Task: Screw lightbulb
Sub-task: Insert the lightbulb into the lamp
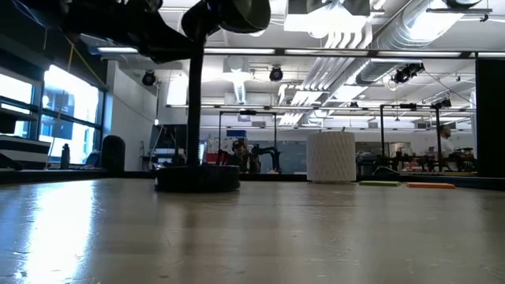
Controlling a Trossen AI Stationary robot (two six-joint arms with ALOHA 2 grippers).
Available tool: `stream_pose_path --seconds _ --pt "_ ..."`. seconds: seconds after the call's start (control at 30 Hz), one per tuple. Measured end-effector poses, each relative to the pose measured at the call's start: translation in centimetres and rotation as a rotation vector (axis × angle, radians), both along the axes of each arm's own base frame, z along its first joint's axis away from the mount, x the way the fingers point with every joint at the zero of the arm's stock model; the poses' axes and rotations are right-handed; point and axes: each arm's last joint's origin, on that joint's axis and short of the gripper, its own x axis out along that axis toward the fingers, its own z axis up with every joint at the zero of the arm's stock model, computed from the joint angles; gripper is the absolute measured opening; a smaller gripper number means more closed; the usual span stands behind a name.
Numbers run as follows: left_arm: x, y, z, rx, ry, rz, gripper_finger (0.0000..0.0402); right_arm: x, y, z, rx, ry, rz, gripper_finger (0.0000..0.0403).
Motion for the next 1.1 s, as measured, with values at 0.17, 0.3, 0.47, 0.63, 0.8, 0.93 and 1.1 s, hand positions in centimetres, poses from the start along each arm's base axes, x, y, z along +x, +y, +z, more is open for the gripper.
stream_pose_path --seconds 0.17,0.3,0.47,0.63,0.8,0.93,1.1 --pt "0.1 -0.6 -0.3 0.015 0.044 0.035 0.0245 -0.1 0.1 -0.1 -0.08 0.065 0.006 0.0263" --pt "0.1 -0.8 -0.6 0.018 0.075 0.054 0.0245 -0.1 0.2 -0.2 -0.113 0.097 0.013 0.0263" --pt "0.1 -0.8 -0.8 0.019 0.091 0.075 0.0245 -0.1 0.4 -0.4 -0.12 0.114 0.02 0.0266" --pt "0.1 -0.8 -0.8 0.014 0.096 0.08 0.0246 -0.3 1.2 -0.4 -0.127 0.118 0.046 0.0281" --pt "0.0 -0.8 -1.0 0.011 0.111 0.081 0.0246 -1.0 2.4 0.2 -0.131 0.107 0.05 0.0284" --pt "-0.1 -0.8 -1.3 0.003 0.148 0.09 0.0245 -2.2 3.4 1.3 -0.139 0.081 -0.007 0.0284" --pt "-0.2 -1.0 -1.8 0.008 0.193 0.147 0.0246 -4.0 4.7 2.0 -0.101 0.079 -0.038 0.0284"
